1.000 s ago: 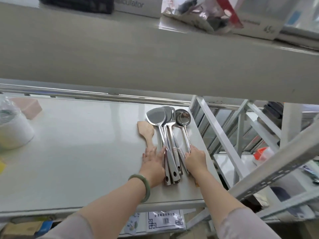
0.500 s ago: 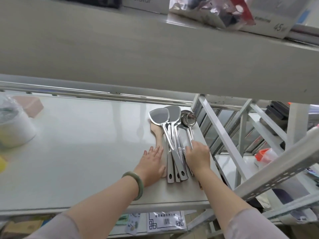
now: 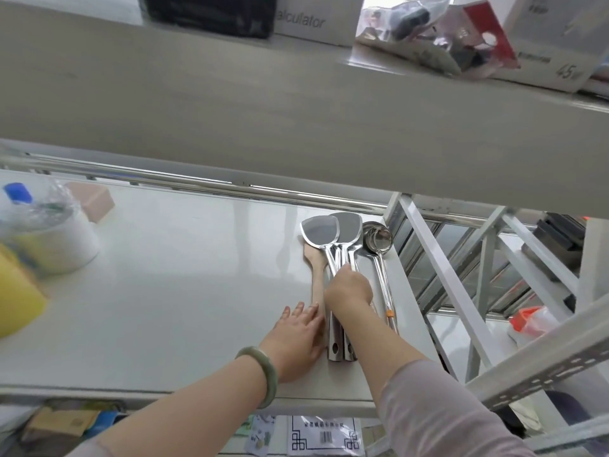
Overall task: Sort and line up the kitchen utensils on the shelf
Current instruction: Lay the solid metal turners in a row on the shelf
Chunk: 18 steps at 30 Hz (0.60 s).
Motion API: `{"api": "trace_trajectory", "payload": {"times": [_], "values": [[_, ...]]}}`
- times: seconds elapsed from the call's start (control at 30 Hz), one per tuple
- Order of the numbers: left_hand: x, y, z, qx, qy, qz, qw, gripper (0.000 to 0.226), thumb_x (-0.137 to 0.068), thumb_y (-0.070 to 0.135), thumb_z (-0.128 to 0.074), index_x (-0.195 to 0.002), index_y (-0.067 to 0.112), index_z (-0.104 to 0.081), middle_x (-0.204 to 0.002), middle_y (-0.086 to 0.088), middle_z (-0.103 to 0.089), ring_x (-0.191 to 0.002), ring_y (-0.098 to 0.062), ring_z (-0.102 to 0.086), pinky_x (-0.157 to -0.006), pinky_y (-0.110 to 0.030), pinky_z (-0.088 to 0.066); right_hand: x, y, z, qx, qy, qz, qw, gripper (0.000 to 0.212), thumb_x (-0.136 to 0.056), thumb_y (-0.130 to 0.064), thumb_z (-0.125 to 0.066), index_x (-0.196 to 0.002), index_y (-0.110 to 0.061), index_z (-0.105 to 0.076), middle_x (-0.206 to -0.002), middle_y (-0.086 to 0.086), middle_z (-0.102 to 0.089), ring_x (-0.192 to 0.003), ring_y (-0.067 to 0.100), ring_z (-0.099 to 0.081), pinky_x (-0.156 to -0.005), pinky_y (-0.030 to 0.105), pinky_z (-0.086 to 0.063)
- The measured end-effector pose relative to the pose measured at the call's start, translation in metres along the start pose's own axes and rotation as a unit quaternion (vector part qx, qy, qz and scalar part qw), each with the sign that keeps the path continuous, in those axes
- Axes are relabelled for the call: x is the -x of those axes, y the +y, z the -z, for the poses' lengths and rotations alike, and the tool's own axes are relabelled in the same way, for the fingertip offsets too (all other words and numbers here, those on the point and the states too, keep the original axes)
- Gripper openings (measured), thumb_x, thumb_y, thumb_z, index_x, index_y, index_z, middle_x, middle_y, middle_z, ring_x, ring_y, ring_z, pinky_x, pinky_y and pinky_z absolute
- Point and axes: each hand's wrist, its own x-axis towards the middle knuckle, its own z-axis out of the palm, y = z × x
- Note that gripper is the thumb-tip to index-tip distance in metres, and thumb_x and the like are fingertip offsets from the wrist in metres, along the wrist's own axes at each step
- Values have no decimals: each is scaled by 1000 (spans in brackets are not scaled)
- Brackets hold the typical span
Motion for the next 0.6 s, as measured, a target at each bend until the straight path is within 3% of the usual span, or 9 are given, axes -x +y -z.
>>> {"api": "trace_trajectory", "payload": {"times": [0.13, 0.37, 0.47, 0.53, 0.6], "values": [[3, 0, 4, -4, -13, 2, 1000, 63, -95, 37, -35, -149, 18, -8, -160, -3, -4, -147, -28, -5, -119, -43, -2, -3, -1, -3, -4, 8, -14, 1000, 66, -83, -15, -51, -144, -13, -27, -125, 12, -59, -115, 30, -57, -84, 34, -50], [6, 0, 9, 3, -26, 8, 1000, 61, -96, 33, -35, -149, 18, -9, -160, -3, -4, -146, -29, -6, -118, -46, -4, -3, 6, 5, -112, 6, -30, 993, 41, -78, -25, -60, -115, -10, -50, -112, 9, -65, -106, 30, -61, -81, 31, -49], [5, -2, 14, 28, -47, 14, 998, 58, -96, 30, -33, -149, 18, -12, -160, -1, -3, -147, -27, -4, -118, -47, -4, -2, 8, 16, -158, 19, -17, 987, 41, -74, -29, -63, -110, -11, -54, -106, 8, -66, -101, 29, -62, -76, 29, -45], [5, -1, 21, 57, -51, 19, 997, 54, -98, 27, -31, -148, 16, -16, -160, -2, -6, -147, -27, -4, -119, -47, -4, -1, 7, 25, -186, 25, -7, 982, 43, -73, -28, -65, -111, -11, -55, -104, 8, -67, -99, 29, -62, -75, 29, -44], [7, 2, 30, 142, -8, 30, 989, 48, -99, 25, -28, -146, 14, -24, -158, -3, -17, -146, -25, -9, -119, -43, -8, 2, 4, 34, -221, 26, 3, 975, 41, -71, -26, -65, -109, -12, -57, -97, 6, -68, -93, 27, -63, -72, 29, -44]]}}
